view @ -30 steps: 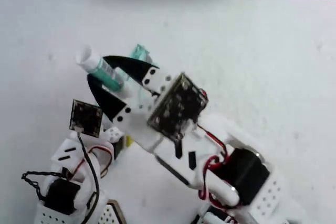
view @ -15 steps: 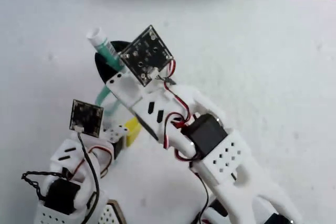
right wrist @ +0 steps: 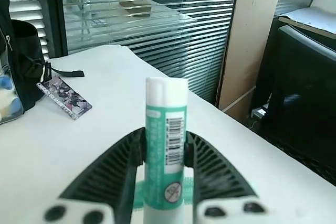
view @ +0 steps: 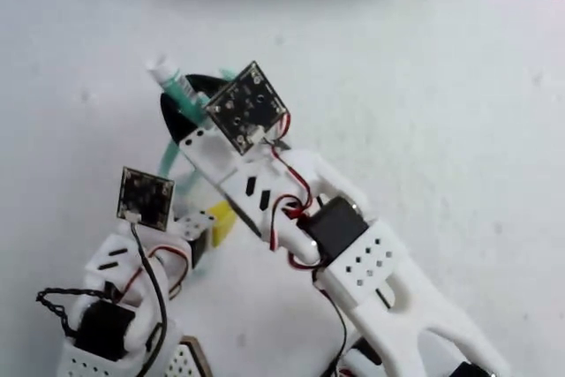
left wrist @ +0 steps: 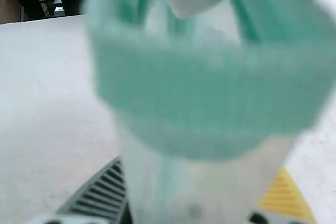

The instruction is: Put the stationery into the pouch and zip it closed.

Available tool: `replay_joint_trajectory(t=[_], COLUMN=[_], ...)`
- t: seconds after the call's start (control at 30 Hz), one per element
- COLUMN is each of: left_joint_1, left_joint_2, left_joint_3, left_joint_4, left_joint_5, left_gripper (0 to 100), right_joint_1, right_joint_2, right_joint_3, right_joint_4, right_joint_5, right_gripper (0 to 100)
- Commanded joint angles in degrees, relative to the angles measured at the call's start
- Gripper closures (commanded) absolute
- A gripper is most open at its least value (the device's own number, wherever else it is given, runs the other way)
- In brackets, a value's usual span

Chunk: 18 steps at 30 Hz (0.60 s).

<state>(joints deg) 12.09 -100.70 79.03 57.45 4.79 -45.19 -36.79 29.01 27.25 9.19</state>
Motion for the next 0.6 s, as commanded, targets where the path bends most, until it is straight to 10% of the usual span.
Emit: replay_joint_trajectory(t=[0.0, 0.57], left_joint_1=[0.6, 0.6], left_joint_2=[0.1, 0.1], left_joint_3=[-2.8, -2.7], left_joint_4=[0.2, 0.3], left_joint_5=[-0.1, -0.1], left_gripper=[72, 72], right_joint_1=[0.2, 0.2], right_joint_2=[-1.3, -13.9], right_joint_3=[0.4, 0.5], right_joint_4=[4.2, 18.7], right_joint_5=[0.0, 0.1], right_gripper=[98.2, 93.3])
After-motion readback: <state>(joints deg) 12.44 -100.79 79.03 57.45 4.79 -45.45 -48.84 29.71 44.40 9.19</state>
